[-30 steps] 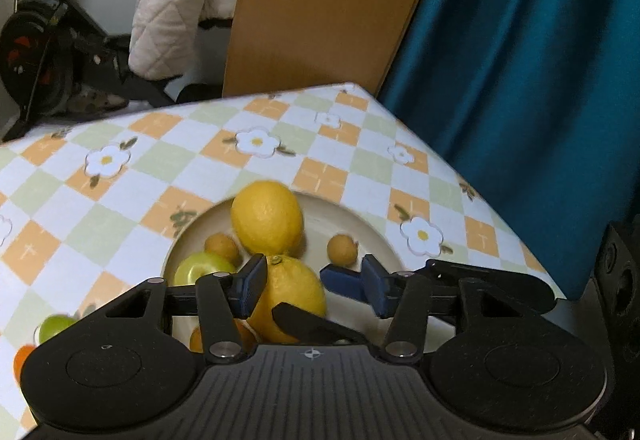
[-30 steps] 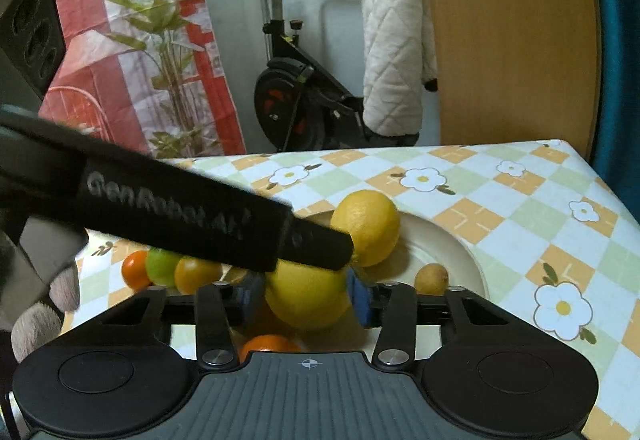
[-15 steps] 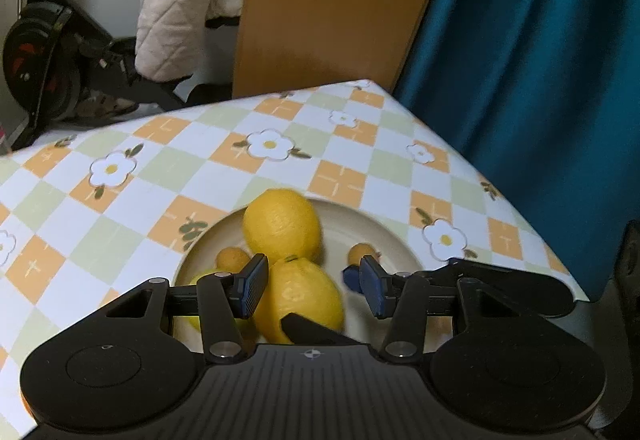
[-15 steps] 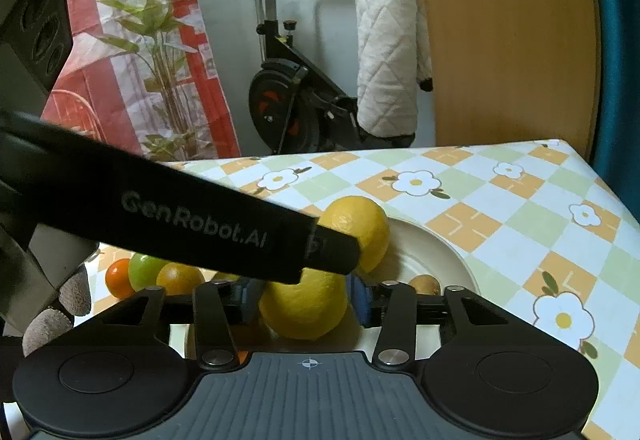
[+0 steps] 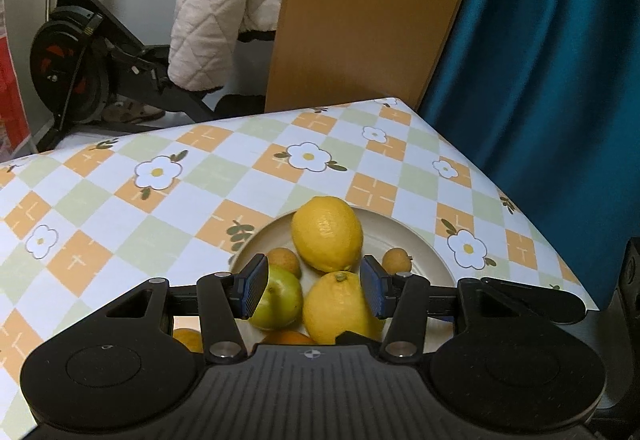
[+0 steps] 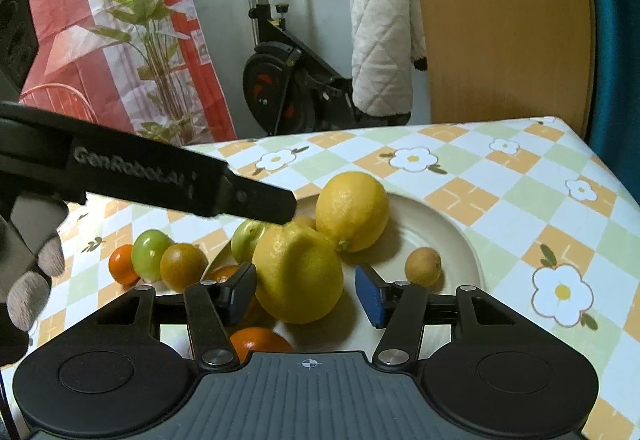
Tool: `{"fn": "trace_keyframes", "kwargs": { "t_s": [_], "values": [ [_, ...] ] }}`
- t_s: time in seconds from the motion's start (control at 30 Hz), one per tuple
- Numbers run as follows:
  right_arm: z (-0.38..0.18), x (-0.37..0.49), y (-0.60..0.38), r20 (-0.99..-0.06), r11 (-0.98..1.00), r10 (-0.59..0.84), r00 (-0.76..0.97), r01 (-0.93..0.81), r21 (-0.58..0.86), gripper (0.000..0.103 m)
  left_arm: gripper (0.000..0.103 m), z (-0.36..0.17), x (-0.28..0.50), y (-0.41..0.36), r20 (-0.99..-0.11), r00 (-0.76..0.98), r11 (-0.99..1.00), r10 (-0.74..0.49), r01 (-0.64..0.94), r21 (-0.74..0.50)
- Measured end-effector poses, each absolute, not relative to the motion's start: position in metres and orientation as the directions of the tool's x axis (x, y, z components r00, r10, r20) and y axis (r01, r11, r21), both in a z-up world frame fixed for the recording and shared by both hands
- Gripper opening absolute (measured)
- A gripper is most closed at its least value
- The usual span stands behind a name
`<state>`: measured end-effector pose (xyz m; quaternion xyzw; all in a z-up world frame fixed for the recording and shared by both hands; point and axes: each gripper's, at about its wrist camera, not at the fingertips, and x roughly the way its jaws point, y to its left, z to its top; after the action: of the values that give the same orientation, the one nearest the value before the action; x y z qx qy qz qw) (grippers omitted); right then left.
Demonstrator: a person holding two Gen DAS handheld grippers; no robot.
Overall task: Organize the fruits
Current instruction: 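Move the left gripper back toward the dull orange fruit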
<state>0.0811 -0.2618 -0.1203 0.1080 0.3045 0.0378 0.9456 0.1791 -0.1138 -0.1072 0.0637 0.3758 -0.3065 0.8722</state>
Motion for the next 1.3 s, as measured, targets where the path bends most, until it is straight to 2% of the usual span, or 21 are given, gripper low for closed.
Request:
{"fn": "trace_keyframes", "kwargs": {
  "t_s": [0.27, 0.43, 1.03, 1.3],
  "values": [
    [-0.116, 0.079, -0.256, -0.598, 0.975, 0.123, 0.792, 0.015, 0.22, 0.052, 0.064, -0.098, 0.174, -0.096, -0.674, 0.576, 0.831, -0.462, 0.546, -0.102],
    [-0.109, 0.079, -0.252, -0.598, 0.978, 0.115, 0.794, 0.017, 0.21, 0.056, 0.07, -0.09, 0.171, -0.077, -0.659, 0.61, 0.848, -0.441, 0.524, -0.082],
    [-0.078, 0.084, -0.2, -0.566, 0.987, 0.147, 0.811, -0.079, 0.142, 0.056, 0.07, -0.058, 0.17, 0.022, -0.604, 0.72, 0.912, -0.343, 0.41, -0.03],
    [-0.083, 0.103, -0.161, -0.594, 0.98, 0.192, 0.781, -0.181, 0.079, 0.049, 0.069, -0.065, 0.171, 0.049, -0.611, 0.714, 0.919, -0.344, 0.39, -0.062]
  ]
}}
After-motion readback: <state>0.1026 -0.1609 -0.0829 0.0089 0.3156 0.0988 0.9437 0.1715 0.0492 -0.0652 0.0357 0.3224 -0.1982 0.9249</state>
